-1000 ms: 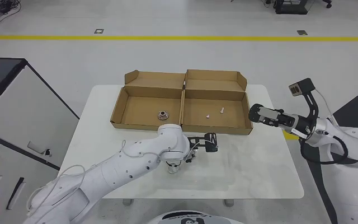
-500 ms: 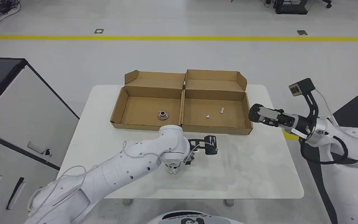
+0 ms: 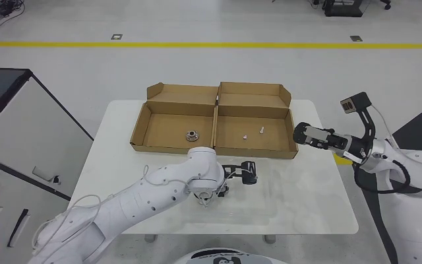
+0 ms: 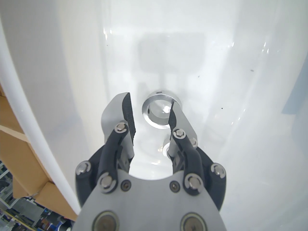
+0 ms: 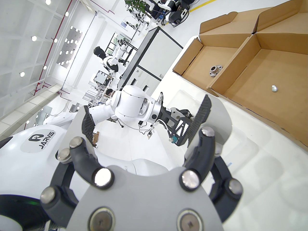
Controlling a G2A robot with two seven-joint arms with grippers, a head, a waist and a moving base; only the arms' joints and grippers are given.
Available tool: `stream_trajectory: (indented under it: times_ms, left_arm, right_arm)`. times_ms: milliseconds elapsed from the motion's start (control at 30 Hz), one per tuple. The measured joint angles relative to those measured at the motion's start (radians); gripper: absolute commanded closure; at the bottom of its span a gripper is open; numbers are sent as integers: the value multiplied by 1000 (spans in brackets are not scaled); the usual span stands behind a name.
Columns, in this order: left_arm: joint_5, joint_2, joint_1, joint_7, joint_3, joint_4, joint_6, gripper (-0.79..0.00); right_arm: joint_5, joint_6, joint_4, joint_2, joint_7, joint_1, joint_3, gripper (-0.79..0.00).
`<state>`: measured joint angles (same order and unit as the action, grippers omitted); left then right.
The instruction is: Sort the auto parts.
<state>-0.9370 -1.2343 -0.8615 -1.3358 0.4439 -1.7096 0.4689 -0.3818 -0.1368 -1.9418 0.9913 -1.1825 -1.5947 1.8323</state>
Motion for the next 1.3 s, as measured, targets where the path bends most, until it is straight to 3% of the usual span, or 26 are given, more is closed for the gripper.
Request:
stream_trajectory:
  times_ms: [1300]
  left_arm:
    - [82, -19, 57, -49, -42, 70, -64, -292]
  right_arm:
    - [0, 0, 0, 0, 0, 0, 0, -785]
